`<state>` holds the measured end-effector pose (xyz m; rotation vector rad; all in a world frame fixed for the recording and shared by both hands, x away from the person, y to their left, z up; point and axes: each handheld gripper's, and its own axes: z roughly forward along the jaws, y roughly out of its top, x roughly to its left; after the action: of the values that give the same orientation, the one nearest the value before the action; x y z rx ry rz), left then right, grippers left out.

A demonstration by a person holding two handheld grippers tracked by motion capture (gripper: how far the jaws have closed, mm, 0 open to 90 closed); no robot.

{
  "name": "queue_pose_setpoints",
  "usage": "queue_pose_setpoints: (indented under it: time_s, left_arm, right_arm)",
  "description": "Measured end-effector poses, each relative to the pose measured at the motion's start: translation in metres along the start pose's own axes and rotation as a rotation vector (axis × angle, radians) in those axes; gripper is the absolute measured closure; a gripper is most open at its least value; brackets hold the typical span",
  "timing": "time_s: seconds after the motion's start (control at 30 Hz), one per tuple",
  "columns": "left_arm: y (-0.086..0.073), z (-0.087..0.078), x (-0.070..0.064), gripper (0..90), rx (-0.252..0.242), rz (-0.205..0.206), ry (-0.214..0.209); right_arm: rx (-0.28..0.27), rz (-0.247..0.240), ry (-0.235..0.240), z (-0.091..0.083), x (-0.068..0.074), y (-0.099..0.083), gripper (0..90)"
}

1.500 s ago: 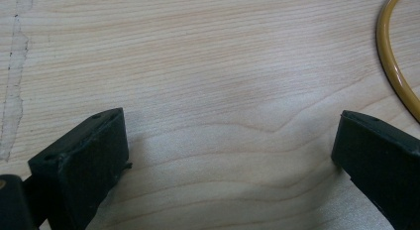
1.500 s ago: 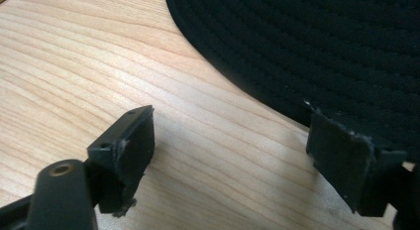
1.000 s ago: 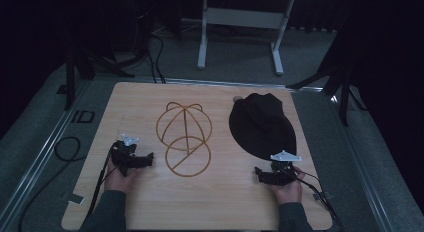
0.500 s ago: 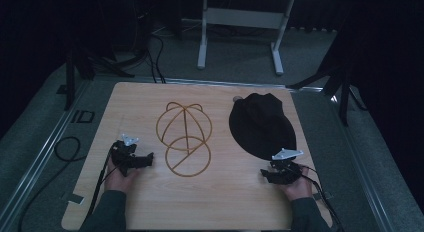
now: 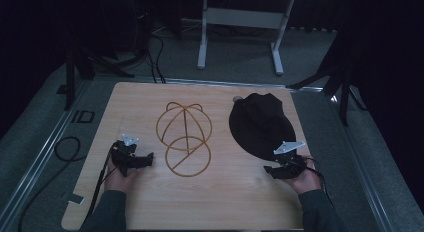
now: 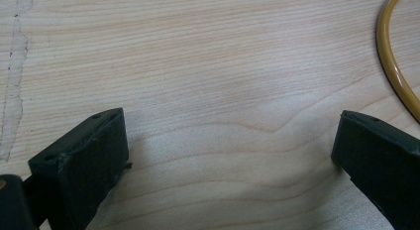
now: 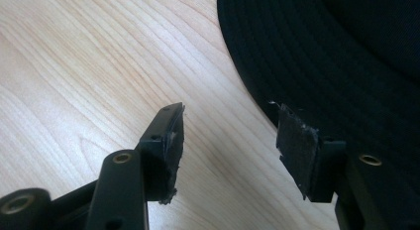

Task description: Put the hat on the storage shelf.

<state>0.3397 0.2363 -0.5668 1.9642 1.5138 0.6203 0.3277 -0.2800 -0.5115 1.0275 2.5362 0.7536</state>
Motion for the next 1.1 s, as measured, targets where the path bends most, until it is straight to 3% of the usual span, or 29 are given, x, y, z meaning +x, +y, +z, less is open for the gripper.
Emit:
queue_pose_setpoints:
  time_s: [0.33, 1.1]
  left_arm:
    - [0.0, 0.0, 0.0, 1.3, 0.001, 0.0, -0.001]
    - [0.0, 0.0, 0.0, 1.3, 0.001, 0.0, -0.001]
  right_arm:
    - [0.039, -0.068, 0.017, -0.014, -0.001, 0.021, 44.9]
    - [0.065, -0.041, -0.076, -0.044, -0.03, 0.051, 42.6]
